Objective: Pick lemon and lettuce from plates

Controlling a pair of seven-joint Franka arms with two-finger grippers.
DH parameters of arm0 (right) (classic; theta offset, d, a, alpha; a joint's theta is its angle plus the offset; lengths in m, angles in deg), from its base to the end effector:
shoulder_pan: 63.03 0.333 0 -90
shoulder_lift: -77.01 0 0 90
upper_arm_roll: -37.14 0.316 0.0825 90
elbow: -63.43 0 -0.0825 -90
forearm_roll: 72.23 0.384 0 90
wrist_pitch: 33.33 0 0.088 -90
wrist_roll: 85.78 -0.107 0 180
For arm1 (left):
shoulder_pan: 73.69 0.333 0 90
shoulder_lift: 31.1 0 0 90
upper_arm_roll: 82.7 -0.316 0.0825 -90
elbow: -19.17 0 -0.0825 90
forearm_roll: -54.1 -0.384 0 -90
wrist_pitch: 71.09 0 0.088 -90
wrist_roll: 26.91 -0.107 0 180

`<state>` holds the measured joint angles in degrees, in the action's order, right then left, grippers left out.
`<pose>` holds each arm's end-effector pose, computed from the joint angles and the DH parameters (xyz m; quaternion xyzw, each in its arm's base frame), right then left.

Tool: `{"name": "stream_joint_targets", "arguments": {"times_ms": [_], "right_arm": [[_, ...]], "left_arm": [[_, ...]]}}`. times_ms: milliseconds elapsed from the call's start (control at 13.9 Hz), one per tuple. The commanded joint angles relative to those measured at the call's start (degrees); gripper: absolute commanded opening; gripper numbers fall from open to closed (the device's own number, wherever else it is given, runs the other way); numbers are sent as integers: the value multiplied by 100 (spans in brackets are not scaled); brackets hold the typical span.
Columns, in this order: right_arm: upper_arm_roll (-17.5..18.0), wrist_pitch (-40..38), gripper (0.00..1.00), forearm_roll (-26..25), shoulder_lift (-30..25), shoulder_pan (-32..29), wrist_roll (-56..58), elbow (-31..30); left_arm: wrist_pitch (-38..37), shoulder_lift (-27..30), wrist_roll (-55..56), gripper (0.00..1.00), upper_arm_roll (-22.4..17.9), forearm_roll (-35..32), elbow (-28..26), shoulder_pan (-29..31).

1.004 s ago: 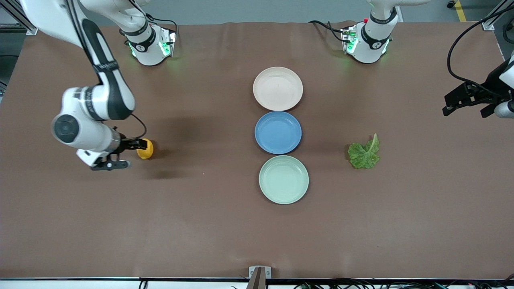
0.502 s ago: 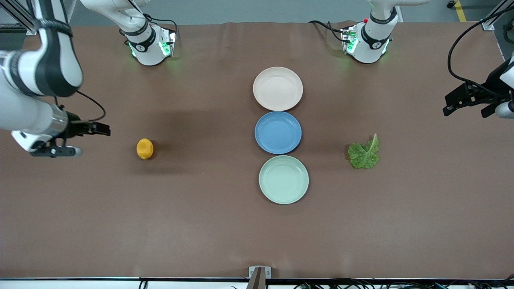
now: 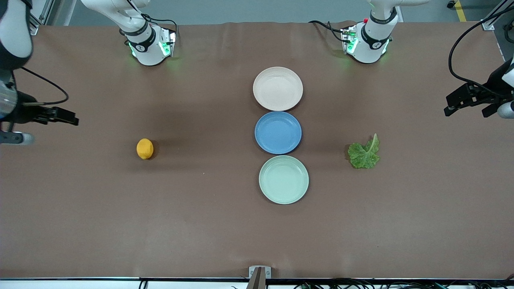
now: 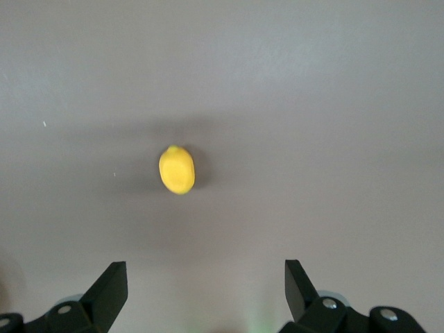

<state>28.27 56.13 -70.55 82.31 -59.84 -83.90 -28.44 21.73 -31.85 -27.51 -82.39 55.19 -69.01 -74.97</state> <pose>0.5731 -0.0502 0.5567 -0.9972 0.0341 0.0660 0.0119 0.5638 -0.0176 0.6368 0.9992 -0.0190 0.0339 0.0098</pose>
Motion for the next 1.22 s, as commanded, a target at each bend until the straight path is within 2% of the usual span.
{"name": "stream_joint_targets", "arguments": {"times_ms": [0, 502, 932, 1147], "right_arm": [[61, -219, 100, -35, 147, -267, 41, 582], [87, -491, 100, -9, 121, -258, 49, 495], [192, -368, 100, -18, -362, -293, 58, 38], [395, -211, 100, -35, -651, -425, 58, -277]], "left_arm": [[34, 92, 34, 100, -22, 84, -50, 14], [43, 92, 34, 100, -22, 84, -50, 23], [43, 92, 34, 100, -22, 102, -50, 23], [43, 92, 34, 100, -22, 102, -50, 23]]}}
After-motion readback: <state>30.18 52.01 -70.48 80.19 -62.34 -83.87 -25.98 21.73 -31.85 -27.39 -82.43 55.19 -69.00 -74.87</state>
